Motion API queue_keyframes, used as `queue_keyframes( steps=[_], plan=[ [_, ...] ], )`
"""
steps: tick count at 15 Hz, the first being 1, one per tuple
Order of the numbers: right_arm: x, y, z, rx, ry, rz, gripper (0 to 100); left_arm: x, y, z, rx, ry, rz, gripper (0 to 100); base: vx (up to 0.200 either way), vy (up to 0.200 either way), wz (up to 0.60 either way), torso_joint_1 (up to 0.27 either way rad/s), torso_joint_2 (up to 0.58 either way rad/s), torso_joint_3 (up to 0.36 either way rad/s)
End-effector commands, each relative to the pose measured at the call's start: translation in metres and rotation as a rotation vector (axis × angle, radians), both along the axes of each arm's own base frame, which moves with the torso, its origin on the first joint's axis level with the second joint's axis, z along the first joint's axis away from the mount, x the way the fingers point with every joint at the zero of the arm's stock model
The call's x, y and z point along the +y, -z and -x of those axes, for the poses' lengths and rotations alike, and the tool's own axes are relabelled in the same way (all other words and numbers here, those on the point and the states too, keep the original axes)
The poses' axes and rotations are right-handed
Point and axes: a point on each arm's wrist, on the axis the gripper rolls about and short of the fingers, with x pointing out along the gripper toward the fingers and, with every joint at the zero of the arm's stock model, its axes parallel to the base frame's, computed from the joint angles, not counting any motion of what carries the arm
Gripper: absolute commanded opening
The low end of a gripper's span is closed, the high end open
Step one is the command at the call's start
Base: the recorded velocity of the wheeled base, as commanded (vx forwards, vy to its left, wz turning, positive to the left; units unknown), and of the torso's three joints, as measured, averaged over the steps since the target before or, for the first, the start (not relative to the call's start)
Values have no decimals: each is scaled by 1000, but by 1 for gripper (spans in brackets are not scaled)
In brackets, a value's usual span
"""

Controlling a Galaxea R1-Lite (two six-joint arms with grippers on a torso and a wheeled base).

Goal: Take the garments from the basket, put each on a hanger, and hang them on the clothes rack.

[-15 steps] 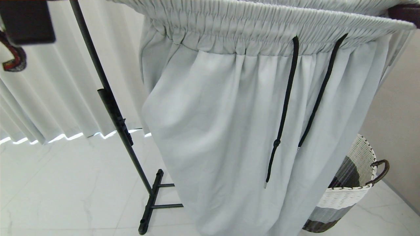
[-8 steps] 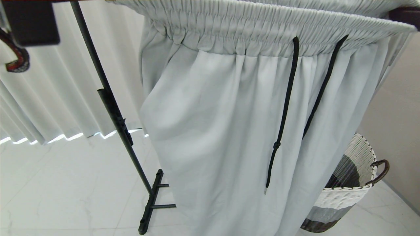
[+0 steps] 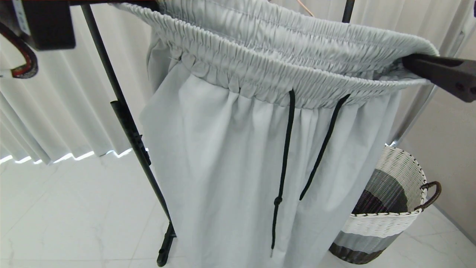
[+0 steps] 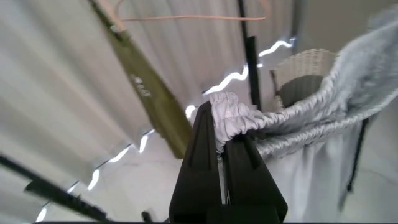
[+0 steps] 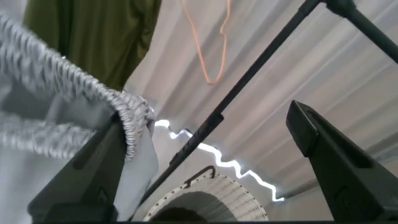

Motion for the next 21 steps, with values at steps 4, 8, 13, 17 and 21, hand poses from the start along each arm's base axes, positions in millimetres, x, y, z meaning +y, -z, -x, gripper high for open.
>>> queue_keyframes(
  steps=[4,8,13,17,21],
  plan=[
    [-17,7,18,6,-99,-19,100,4,2,-8,4,-55,-6,0,0,0,0,0,0,0],
    [-19,26,32,82,-398,146,100,9,1,-5,0,-57,1,0,0,0,0,0,0,0],
    [-36,54,-1,234,-195,246,100,15,-1,-1,-7,-57,10,0,0,0,0,0,0,0],
    [-73,89,-29,306,161,326,100,18,0,1,-9,-58,10,0,0,0,0,0,0,0],
    [-96,126,-19,208,315,362,100,26,7,4,-1,-78,-2,0,0,0,0,0,0,0]
  ],
)
